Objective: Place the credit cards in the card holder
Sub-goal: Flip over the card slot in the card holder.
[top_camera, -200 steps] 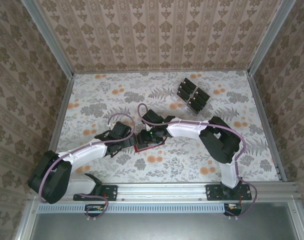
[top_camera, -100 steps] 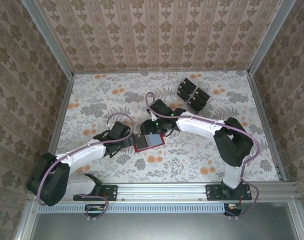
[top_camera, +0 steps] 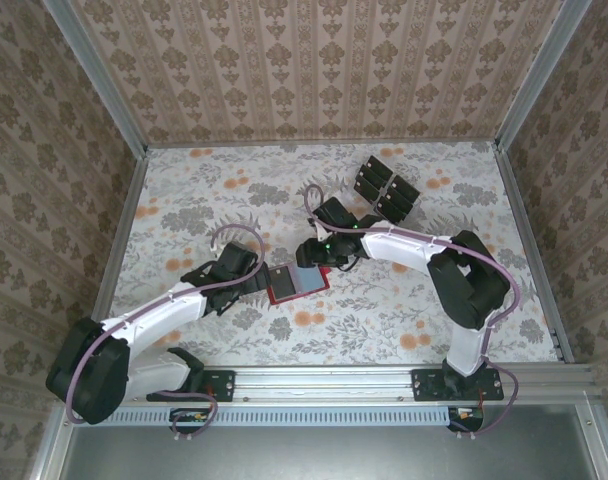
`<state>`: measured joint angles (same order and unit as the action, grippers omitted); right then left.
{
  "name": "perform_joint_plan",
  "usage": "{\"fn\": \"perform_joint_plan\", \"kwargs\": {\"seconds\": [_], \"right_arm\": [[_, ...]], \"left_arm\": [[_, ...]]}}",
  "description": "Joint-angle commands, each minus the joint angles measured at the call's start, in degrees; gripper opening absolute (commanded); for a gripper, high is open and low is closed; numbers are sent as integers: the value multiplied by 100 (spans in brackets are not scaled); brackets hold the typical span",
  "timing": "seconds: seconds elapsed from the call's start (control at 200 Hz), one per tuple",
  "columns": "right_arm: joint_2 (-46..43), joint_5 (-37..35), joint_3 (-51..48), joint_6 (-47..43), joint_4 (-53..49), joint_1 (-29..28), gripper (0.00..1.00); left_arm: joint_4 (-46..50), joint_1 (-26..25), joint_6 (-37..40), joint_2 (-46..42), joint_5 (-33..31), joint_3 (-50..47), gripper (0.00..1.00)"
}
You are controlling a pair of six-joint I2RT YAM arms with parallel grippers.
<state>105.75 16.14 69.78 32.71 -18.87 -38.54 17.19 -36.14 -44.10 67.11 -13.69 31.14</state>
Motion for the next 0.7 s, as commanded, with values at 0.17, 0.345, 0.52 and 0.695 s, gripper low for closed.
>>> {"fn": "perform_joint_plan", "kwargs": {"seconds": [0.17,0.345,0.52,0.695], "right_arm": [[298,294,-166,17,292,-61,54],[459,293,-221,140,377,-142,54],[577,331,-400,566,673,-321,54],[590,358,-626,1151,1207,-505,54]], "left_arm": [[21,-164,-70,22,-23,21,100],[-61,-218,-89,43,-11,-15,100],[-119,-251,-57,-2,32,-63,100],[-146,-332,-46,-171,73,-157,100]]}}
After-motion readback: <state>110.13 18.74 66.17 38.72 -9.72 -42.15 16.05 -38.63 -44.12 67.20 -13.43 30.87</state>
